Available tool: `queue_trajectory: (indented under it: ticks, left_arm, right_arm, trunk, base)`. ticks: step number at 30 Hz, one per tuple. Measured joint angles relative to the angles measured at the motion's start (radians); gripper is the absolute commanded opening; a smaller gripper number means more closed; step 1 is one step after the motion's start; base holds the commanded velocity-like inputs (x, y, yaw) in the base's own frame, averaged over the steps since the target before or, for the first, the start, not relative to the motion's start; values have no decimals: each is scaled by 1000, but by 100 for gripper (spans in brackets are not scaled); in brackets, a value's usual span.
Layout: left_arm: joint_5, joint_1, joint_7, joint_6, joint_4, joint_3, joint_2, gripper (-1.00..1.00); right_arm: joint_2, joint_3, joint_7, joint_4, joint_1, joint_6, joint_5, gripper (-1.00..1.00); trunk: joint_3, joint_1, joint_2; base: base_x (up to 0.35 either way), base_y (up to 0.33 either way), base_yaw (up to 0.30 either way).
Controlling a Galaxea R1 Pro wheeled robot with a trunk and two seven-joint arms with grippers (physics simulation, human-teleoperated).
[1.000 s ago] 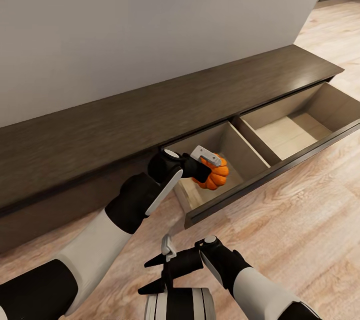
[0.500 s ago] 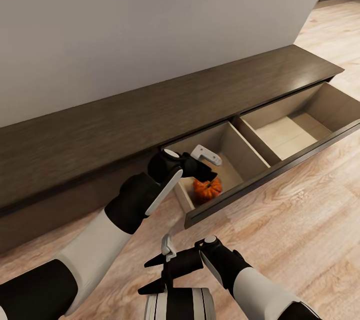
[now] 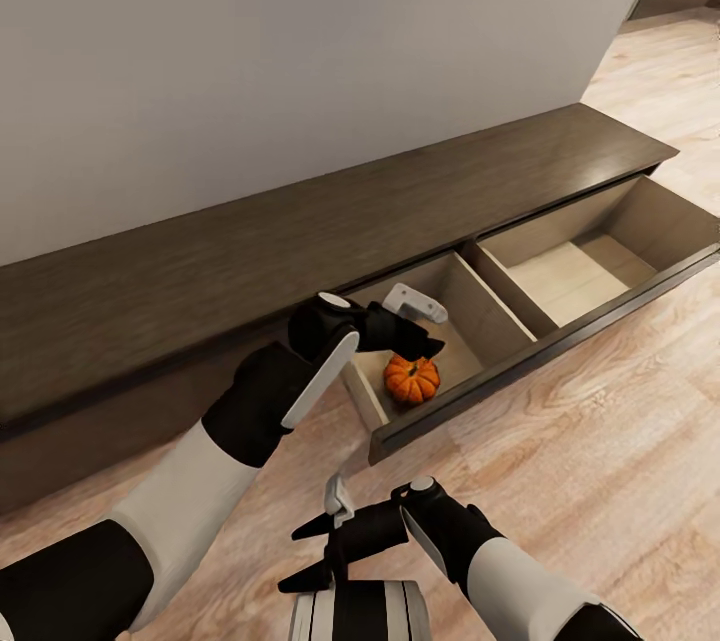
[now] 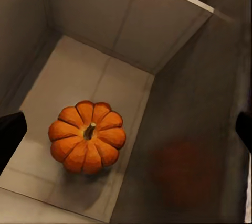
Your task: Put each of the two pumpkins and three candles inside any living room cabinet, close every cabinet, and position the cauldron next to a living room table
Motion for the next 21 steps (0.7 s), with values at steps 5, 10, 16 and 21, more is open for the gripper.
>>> queue_trajectory:
  ticks: [5, 10, 16, 21]
  left_arm:
    - [69, 0, 0, 0, -8, 3, 12, 100]
    - [123, 0, 0, 0, -11, 3, 15, 100]
    - [138, 0, -2, -1, -25, 4, 21, 100]
    - [139, 0, -2, -1, -41, 4, 28, 100]
  right_arm:
    - [0, -1, -5, 21, 1, -5, 1, 100]
    - [0, 12, -9, 35, 0, -5, 1, 100]
    - [0, 25, -10, 37, 2, -6, 1, 100]
    - [0, 26, -10, 38, 2, -7, 1, 100]
  trunk:
    - [19, -2, 1]
    - [38, -4, 2]
    - [61, -7, 4]
    - [80, -9, 5]
  base:
    - [0, 0, 0]
    - [0, 0, 0]
    - [0, 0, 0]
    - [0, 0, 0]
